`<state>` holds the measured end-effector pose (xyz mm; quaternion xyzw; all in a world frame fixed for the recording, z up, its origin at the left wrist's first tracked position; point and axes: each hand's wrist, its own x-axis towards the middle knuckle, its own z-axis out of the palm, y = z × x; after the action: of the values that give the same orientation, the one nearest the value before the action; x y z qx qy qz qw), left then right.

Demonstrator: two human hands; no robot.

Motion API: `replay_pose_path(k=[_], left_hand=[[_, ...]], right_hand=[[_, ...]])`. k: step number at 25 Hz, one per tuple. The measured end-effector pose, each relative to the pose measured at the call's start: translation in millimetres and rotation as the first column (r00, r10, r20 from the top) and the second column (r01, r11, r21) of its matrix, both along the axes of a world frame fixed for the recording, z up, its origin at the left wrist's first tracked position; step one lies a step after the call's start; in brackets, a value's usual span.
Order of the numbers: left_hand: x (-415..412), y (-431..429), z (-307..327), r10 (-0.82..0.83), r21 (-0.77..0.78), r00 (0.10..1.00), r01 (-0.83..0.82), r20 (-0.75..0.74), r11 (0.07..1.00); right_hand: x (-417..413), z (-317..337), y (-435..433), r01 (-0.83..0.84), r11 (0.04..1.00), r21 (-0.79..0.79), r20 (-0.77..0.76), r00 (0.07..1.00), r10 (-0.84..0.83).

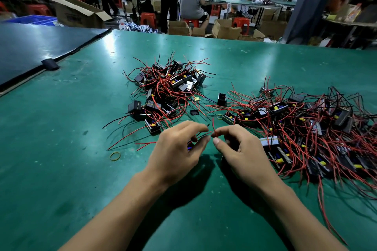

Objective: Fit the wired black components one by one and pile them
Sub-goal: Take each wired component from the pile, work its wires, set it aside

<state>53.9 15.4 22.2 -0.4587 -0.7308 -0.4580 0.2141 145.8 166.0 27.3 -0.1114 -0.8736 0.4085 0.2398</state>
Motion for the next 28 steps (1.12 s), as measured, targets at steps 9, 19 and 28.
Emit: replay_pose_path(k=[9, 19, 28], left_hand=[[-0.9, 3.0, -3.9, 0.056, -0.073, 0.998, -0.054, 0.028, 0.996], [3.3, 4.6, -6.0, 0.048, -0.056, 0.979, -0.037, 0.200, 0.998], [3.6, 4.1, -2.7, 0.147, -0.029, 0.971, -0.144, 0.187, 0.989]], right_hand=[[-1.0, -3.0, 3.8, -0.014, 0.993, -0.113, 0.020, 1.000, 0.017], [-0.8, -2.5, 6.8, -0.028, 0.971, -0.236, 0.001, 1.000, 0.029], [0.4, -1.2, 6.5, -0.117, 0.952, -0.281, -0.027, 0.993, 0.114]])
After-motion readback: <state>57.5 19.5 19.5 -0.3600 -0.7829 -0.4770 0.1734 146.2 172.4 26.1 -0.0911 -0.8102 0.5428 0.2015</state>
